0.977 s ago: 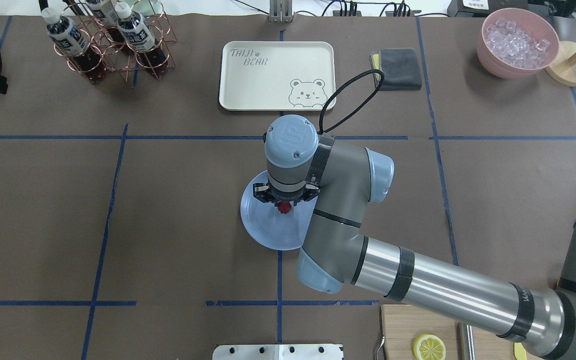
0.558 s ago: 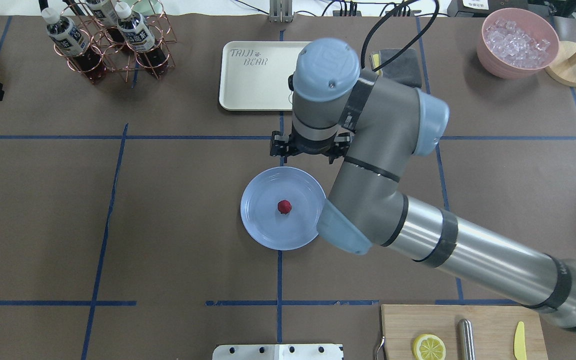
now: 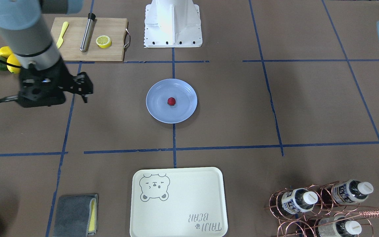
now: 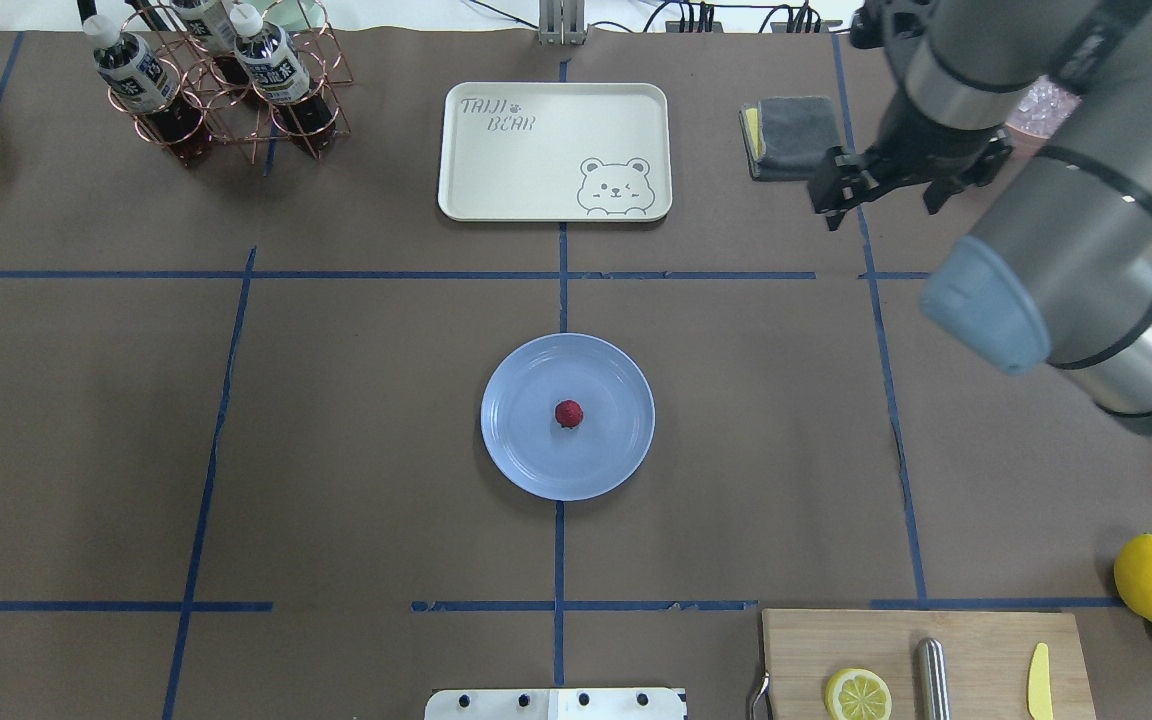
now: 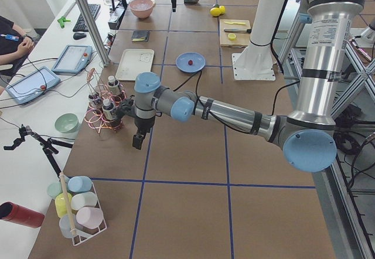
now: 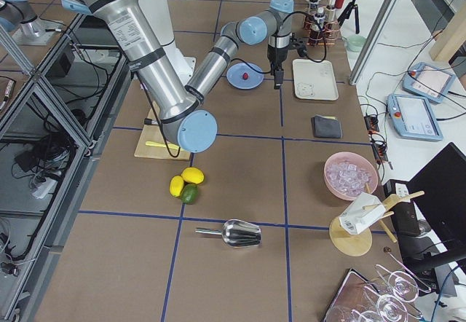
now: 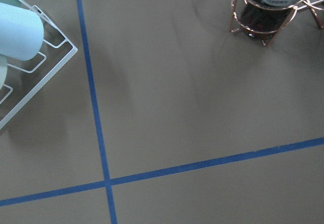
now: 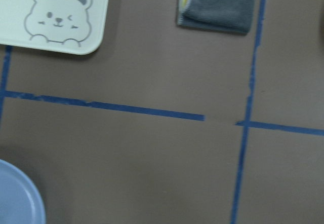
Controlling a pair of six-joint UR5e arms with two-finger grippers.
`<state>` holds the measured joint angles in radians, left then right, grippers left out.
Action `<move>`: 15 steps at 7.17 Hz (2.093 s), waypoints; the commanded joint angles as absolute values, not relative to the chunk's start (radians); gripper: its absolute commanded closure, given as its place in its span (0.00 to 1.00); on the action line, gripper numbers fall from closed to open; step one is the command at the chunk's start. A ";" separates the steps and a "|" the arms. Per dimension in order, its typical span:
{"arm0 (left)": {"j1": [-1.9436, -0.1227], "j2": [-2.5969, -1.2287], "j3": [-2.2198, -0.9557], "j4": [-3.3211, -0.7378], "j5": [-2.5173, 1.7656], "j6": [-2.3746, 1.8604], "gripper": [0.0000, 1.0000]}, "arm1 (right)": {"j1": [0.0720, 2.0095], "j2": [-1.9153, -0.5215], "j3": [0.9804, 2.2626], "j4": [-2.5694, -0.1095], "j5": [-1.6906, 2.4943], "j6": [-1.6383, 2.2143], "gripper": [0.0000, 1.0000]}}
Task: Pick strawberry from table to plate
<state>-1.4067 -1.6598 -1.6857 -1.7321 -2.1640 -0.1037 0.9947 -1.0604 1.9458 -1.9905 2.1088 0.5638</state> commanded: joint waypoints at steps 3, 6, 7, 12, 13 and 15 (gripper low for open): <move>-1.517 -1.588 -1.611 -1.706 -2.249 0.063 0.00 | 1.355 -1.414 1.964 -1.985 2.247 -0.015 0.00; -1.539 -1.603 -1.624 -1.585 -2.272 0.109 0.00 | 1.483 -1.569 1.919 -1.977 2.351 -0.171 0.00; -1.539 -1.601 -1.624 -1.585 -2.272 0.109 0.00 | 1.523 -1.597 1.837 -1.904 2.379 -0.207 0.00; -1.540 -1.591 -1.628 -1.585 -2.272 0.109 0.00 | 1.600 -1.626 1.684 -1.735 2.420 -0.192 0.00; -1.540 -1.589 -1.628 -1.586 -2.272 0.109 0.00 | 1.601 -1.637 1.684 -1.730 2.421 -0.192 0.00; -1.540 -1.589 -1.629 -1.585 -2.272 0.109 0.00 | 1.612 -1.640 1.684 -1.712 2.421 -0.195 0.00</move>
<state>-1.5401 -1.5895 -1.6285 -1.5850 -2.2719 0.1089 1.6048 -1.6358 1.6851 -1.7270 2.4198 -0.1932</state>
